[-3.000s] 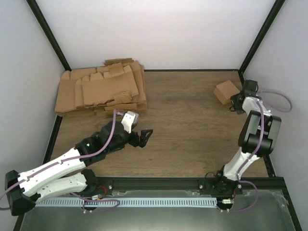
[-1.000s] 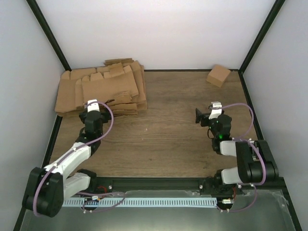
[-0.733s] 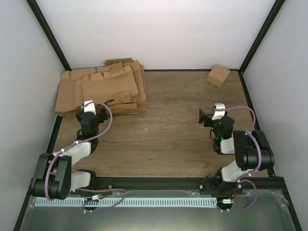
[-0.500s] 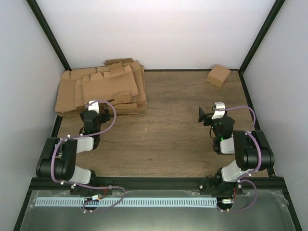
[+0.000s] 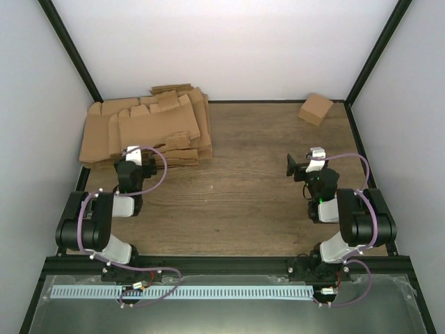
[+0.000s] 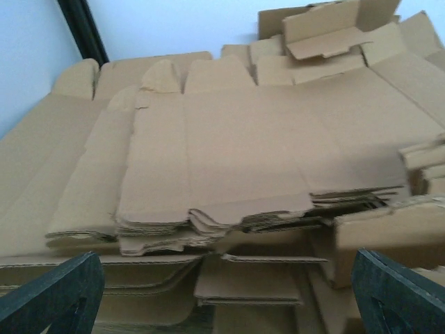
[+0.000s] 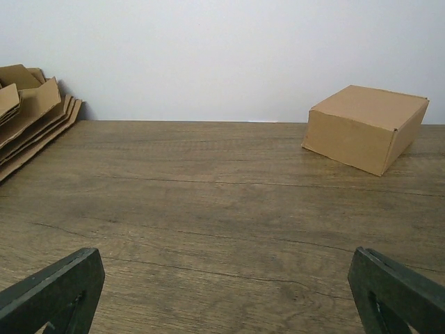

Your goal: Fold the paper box

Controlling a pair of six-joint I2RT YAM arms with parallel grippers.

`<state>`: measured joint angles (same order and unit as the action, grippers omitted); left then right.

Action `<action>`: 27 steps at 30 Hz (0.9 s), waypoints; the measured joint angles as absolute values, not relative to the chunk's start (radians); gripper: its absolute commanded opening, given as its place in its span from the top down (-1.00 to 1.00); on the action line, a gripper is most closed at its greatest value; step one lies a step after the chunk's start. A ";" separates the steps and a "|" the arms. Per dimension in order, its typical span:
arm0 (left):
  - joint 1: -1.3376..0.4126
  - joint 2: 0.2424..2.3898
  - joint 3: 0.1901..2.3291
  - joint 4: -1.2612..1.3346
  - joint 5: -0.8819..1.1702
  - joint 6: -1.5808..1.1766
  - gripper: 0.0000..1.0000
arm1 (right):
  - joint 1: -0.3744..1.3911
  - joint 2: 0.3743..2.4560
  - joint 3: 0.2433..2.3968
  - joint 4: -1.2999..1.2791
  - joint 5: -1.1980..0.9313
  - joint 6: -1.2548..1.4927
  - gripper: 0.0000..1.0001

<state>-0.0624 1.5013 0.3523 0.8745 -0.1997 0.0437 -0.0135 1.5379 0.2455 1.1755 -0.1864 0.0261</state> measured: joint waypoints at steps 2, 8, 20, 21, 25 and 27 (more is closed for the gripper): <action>-0.037 1.520 0.352 0.888 -0.192 0.038 -1.00 | -0.014 1.538 0.245 1.176 -0.187 0.026 -1.00; -0.019 1.539 0.303 1.016 -0.163 0.030 -1.00 | -0.014 1.538 0.245 1.176 -0.187 0.026 -1.00; -0.008 1.543 0.299 1.053 -0.130 0.026 -1.00 | -0.014 1.538 0.245 1.176 -0.187 0.026 -1.00; -0.007 1.543 0.299 1.053 -0.129 0.026 -1.00 | -0.014 1.538 0.245 1.176 -0.187 0.026 -0.99; -0.007 1.543 0.299 1.053 -0.127 0.026 -1.00 | -0.014 1.538 0.245 1.176 -0.187 0.026 -1.00; -0.007 1.543 0.299 1.053 -0.126 0.026 -1.00 | -0.014 1.538 0.245 1.176 -0.187 0.026 -1.00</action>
